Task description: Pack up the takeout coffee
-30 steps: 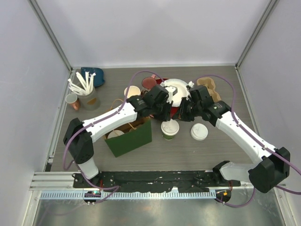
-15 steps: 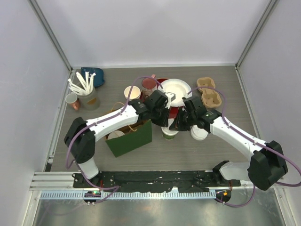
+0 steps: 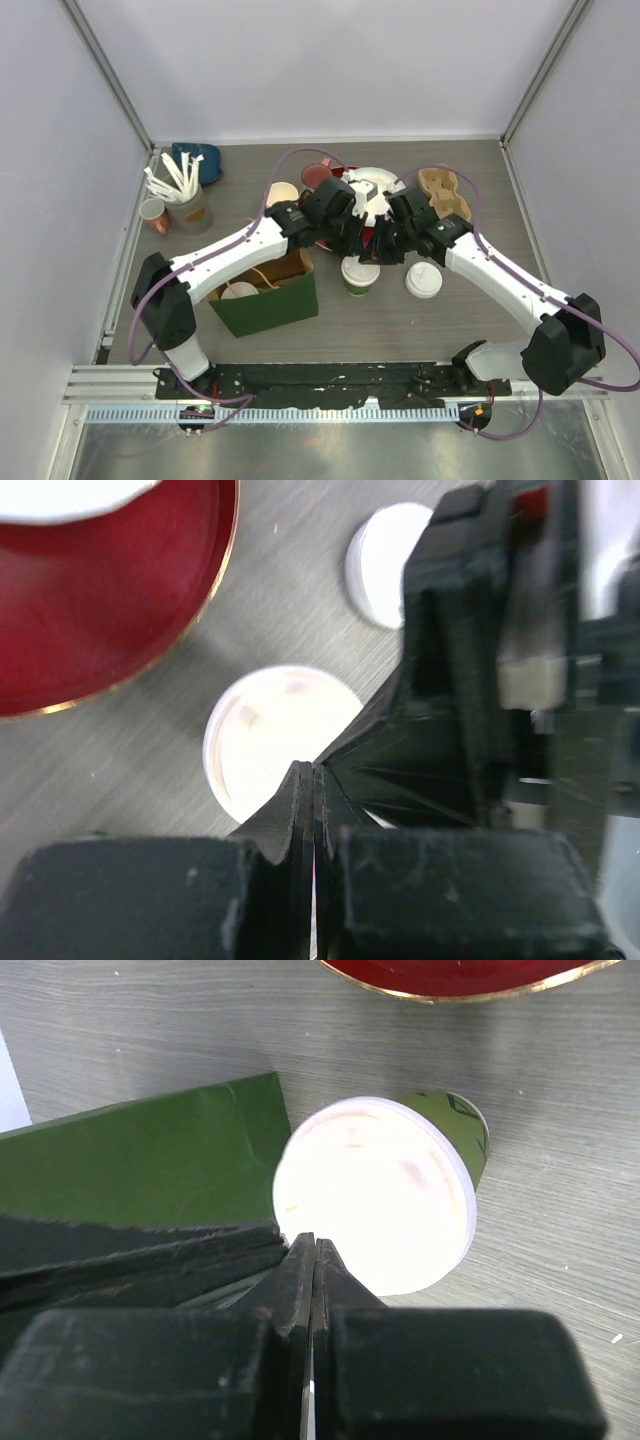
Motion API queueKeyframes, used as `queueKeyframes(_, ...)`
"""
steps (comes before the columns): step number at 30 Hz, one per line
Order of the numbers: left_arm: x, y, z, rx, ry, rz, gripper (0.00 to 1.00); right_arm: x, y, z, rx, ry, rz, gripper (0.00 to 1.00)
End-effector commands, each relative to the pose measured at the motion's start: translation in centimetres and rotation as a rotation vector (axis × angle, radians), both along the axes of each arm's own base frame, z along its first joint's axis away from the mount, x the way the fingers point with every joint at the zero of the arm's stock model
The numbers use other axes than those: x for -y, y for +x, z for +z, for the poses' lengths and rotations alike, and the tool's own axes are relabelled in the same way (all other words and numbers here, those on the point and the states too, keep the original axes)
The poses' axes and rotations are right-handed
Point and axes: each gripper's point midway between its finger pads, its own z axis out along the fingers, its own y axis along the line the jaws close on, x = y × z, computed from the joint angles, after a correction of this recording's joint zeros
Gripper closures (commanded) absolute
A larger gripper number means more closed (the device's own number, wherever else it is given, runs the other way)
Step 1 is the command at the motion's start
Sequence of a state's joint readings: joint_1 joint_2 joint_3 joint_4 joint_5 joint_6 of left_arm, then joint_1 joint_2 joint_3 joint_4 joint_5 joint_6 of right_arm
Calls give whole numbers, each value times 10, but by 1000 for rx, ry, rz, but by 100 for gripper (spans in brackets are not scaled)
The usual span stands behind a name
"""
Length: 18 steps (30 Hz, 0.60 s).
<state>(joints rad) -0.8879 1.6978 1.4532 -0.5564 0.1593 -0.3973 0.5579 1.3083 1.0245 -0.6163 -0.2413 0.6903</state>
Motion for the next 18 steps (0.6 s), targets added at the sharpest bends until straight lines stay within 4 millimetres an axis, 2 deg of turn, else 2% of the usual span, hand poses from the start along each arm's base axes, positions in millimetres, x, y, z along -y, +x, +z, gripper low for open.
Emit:
queueKeyframes(1, 11, 4, 92, 146, -184, -42, 100, -6, 12, 42, 102, 13, 45, 99)
queueKeyframes(2, 10, 3, 97, 153, -192, -44, 100, -5, 12, 46, 111, 8, 46, 99)
queueKeyframes(5, 1, 3, 131, 204, -243, -38, 100, 7, 16, 56, 147, -49, 27, 80)
queueKeyframes(6, -3, 3, 147, 218, -273, -30, 100, 10, 16, 62, 167, -61, 22, 69)
queueKeyframes(7, -16, 13, 155, 228, -281, 5, 100, 15, 19, 65, 197, -84, 18, 65)
queueKeyframes(8, -26, 13, 173, 250, -308, 15, 98, 15, 20, 68, 216, -96, 22, 55)
queueKeyframes(9, -36, 17, 190, 293, -319, 21, 86, 15, 20, 74, 241, -103, 27, 51)
queueKeyframes(10, -53, 26, 196, 317, -305, 51, 78, 14, 20, 75, 265, -125, 54, 48)
queueKeyframes(11, -68, 24, 215, 368, -323, 67, 72, 13, 20, 75, 290, -163, 70, 44)
queueKeyframes(12, -79, 26, 226, 405, -325, 79, 59, 10, 17, 76, 302, -186, 99, 43)
queueKeyframes(13, -98, 35, 234, 441, -314, 120, 54, 9, 19, 70, 308, -232, 116, 43)
queueKeyframes(14, -109, 36, 241, 464, -313, 136, 51, 8, 20, 67, 334, -284, 147, 42)
queueKeyframes(15, -122, 33, 255, 499, -323, 155, 46, -5, 11, 69, 350, -300, 204, 42)
queueKeyframes(16, -139, 38, 254, 505, -291, 196, 44, -12, 10, 60, 336, -337, 236, 42)
queueKeyframes(18, -163, 37, 261, 525, -270, 261, 42, -19, 7, 60, 346, -413, 266, 45)
